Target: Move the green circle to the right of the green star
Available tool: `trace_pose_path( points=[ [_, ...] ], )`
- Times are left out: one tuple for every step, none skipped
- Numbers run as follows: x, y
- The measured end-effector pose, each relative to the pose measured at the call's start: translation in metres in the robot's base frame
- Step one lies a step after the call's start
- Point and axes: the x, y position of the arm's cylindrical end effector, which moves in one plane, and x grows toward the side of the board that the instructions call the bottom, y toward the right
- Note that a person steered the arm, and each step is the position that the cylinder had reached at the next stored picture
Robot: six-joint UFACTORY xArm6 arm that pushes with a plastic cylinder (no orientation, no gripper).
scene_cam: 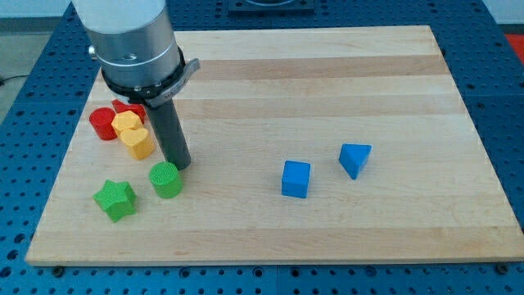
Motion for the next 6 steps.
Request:
trace_pose_path(
  points=[
    [0.011,-0.016],
    [0.019,-0.036],
    [0.02,-0.008],
    [0.026,0.017],
    [0.042,0.012],
    [0.051,-0.006]
  ],
)
